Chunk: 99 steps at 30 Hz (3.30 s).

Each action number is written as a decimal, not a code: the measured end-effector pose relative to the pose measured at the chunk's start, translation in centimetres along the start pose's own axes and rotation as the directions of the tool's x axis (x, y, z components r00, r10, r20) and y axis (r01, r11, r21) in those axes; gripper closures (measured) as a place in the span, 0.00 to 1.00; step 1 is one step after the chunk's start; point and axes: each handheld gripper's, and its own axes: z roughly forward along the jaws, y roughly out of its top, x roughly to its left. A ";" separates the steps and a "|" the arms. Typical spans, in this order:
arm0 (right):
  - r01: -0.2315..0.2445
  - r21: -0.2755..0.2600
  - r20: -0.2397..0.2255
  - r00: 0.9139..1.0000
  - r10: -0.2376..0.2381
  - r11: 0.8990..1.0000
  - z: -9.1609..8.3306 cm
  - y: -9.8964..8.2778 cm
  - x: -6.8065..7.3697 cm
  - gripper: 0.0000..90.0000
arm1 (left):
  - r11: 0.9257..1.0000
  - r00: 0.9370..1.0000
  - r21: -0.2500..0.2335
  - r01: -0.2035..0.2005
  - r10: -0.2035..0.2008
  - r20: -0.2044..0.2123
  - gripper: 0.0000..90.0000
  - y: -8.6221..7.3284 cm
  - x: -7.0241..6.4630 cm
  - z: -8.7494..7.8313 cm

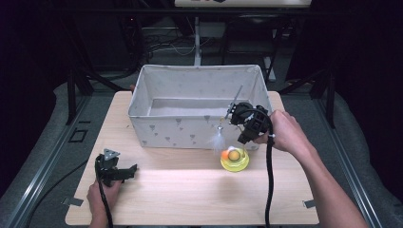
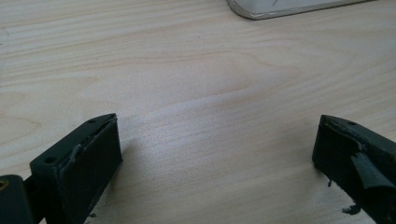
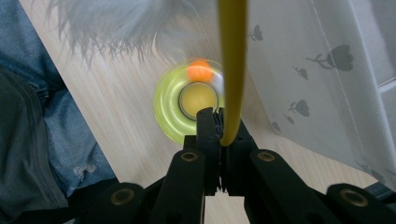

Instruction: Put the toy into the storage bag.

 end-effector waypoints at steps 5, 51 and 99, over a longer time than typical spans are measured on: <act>0.006 -0.010 -0.003 1.000 -0.006 1.000 -0.7 0.4 0.0 0.98 | 1.000 1.000 0.001 0.000 0.000 0.000 0.01 0.0 0.0 0.0; 0.031 -0.090 -0.014 0.999 -0.032 0.995 -8.7 4.3 -1.3 0.98 | 1.000 1.000 0.002 0.004 -0.004 0.003 0.01 0.0 0.0 0.0; -0.172 -0.162 0.079 0.979 0.187 0.972 -12.0 7.1 -9.0 0.98 | 1.000 1.000 0.002 0.005 -0.005 0.004 0.01 0.0 0.0 0.0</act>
